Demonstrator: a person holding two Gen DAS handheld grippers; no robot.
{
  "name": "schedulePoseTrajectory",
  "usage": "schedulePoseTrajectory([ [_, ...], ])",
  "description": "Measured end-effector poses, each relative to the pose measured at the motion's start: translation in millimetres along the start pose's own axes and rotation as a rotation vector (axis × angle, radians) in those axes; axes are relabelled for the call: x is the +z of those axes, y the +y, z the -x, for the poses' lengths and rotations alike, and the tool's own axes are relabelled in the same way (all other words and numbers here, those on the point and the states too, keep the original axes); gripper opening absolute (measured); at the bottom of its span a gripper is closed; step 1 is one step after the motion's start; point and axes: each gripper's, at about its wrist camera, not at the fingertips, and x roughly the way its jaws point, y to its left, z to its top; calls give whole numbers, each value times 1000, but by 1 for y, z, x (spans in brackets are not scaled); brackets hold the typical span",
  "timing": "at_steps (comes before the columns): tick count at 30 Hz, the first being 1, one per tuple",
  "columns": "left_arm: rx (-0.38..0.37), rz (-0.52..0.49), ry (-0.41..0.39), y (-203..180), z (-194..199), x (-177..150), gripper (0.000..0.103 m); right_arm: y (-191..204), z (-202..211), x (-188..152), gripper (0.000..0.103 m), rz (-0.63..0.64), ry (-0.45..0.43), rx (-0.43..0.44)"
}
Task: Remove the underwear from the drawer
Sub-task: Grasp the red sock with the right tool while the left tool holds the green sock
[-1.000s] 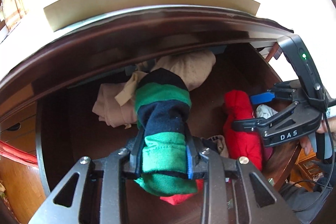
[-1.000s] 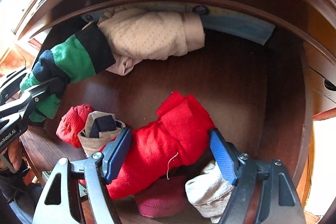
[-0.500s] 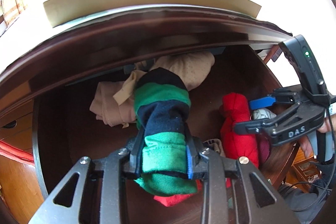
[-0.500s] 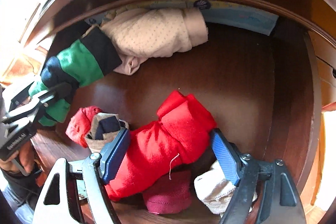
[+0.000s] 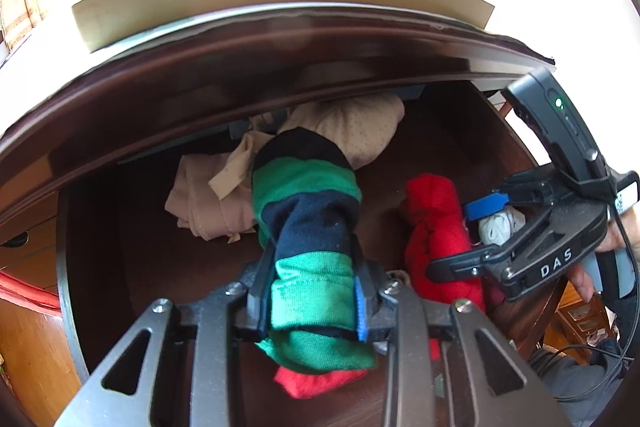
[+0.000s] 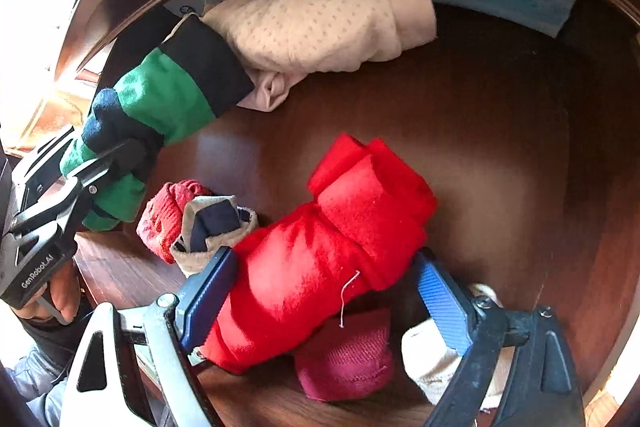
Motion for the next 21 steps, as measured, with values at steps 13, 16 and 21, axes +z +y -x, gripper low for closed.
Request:
schedulePoseTrajectory([
  [13, -9, 7, 3, 1, -1, -1, 28, 12, -6, 9, 67, 76, -28, 84],
  [16, -14, 12, 1, 3, 0, -1, 28, 15, -9, 9, 66, 86, -8, 84],
  [21, -21, 28, -25, 7, 7, -3, 28, 24, 0, 3, 24, 136, -72, 125],
])
